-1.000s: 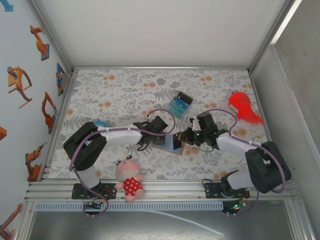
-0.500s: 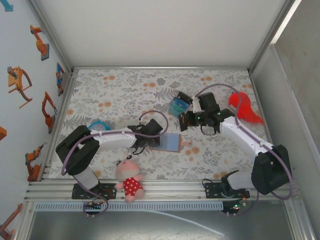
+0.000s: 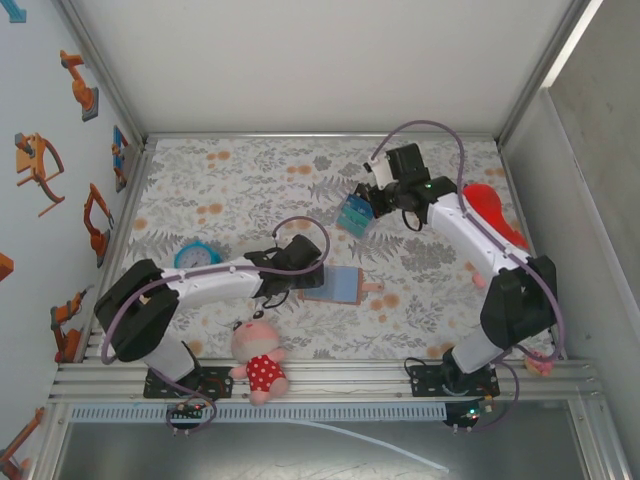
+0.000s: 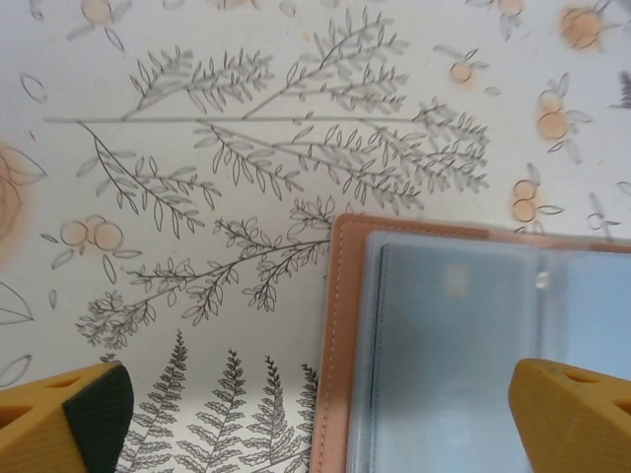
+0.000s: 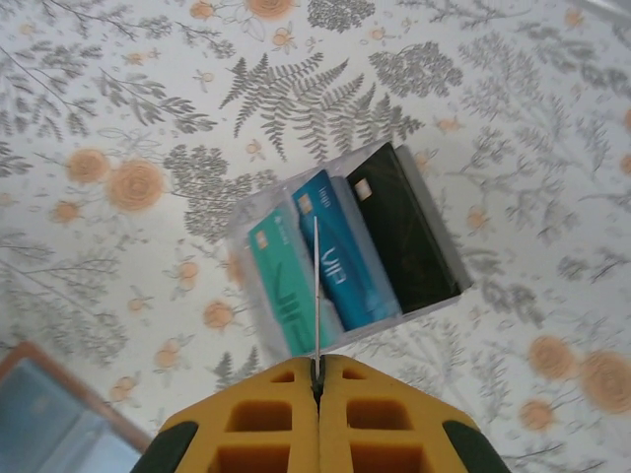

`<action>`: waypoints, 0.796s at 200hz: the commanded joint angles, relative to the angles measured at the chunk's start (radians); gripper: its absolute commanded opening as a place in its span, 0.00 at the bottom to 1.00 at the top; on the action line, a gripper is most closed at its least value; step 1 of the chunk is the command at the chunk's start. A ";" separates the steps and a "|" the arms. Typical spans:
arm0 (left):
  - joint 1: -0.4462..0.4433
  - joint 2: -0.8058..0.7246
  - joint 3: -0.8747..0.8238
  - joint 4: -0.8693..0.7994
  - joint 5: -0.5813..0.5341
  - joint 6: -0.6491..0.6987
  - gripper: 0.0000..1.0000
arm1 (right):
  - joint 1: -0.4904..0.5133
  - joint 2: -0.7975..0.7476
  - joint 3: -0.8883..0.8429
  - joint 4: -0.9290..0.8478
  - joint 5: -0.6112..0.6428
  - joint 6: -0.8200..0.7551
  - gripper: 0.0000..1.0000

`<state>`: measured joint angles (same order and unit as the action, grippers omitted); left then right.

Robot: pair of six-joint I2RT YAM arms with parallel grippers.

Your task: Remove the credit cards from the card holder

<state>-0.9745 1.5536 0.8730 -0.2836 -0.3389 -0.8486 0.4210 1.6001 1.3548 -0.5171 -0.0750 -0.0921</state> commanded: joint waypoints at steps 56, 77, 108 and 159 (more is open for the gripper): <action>0.003 -0.180 0.000 -0.061 -0.189 0.102 0.97 | -0.026 0.213 0.239 -0.069 0.080 -0.275 0.00; 0.007 -0.226 -0.016 -0.061 -0.234 0.130 0.97 | -0.034 0.258 0.285 -0.103 0.071 -0.298 0.00; 0.029 -0.290 -0.042 -0.053 -0.262 0.158 0.97 | -0.041 0.313 0.333 -0.135 0.052 -0.316 0.00; 0.072 -0.383 -0.093 -0.033 -0.282 0.166 0.97 | -0.044 0.380 0.385 -0.170 0.029 -0.329 0.00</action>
<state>-0.9222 1.2144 0.8017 -0.3138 -0.5873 -0.7086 0.3828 1.9549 1.6958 -0.6479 -0.0189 -0.3981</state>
